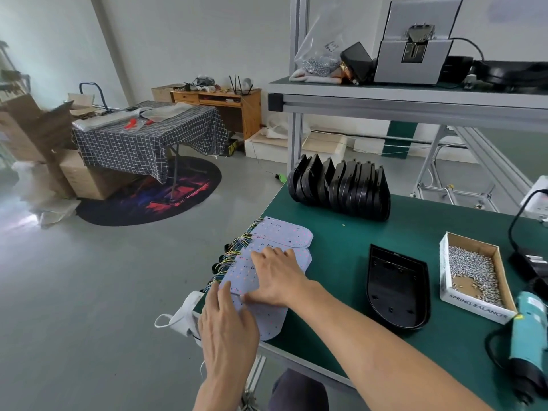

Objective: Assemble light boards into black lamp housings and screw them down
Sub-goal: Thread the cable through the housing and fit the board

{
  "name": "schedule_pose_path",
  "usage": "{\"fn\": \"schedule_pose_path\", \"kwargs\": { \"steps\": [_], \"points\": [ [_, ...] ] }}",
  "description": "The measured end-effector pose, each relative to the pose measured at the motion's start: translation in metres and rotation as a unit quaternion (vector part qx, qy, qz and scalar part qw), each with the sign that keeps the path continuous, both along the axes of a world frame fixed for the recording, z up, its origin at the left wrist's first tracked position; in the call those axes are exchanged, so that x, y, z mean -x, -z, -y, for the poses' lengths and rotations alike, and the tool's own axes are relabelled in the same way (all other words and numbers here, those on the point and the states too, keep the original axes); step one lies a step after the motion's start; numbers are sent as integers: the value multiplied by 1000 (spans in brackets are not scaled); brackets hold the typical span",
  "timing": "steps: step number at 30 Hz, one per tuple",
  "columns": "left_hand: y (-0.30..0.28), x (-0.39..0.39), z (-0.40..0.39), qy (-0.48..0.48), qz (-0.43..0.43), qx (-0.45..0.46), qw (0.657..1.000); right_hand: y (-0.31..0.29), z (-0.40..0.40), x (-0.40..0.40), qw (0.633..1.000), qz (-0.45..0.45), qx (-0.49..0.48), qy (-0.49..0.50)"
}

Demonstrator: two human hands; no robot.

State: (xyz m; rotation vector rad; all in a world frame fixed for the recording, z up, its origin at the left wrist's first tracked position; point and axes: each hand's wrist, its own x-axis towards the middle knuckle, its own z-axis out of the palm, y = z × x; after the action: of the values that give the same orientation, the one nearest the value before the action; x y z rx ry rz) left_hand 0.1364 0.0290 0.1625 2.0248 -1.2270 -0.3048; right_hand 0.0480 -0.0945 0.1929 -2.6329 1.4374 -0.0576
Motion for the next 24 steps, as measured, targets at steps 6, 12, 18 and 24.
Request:
{"fn": "schedule_pose_path", "kwargs": {
  "steps": [6,12,18,24],
  "points": [
    [0,-13,1,-21,-49,38,998,-8,0,-1,997,55,-53,20],
    [-11,-44,8,-76,-100,93,988,-21,0,-10,979,162,-119,47],
    [-26,-98,46,-60,-99,63,991,-37,6,-30,940,294,-170,39],
    [-28,-128,82,-51,-118,51,990,-57,1,-40,868,436,-237,11]
  ]
}}
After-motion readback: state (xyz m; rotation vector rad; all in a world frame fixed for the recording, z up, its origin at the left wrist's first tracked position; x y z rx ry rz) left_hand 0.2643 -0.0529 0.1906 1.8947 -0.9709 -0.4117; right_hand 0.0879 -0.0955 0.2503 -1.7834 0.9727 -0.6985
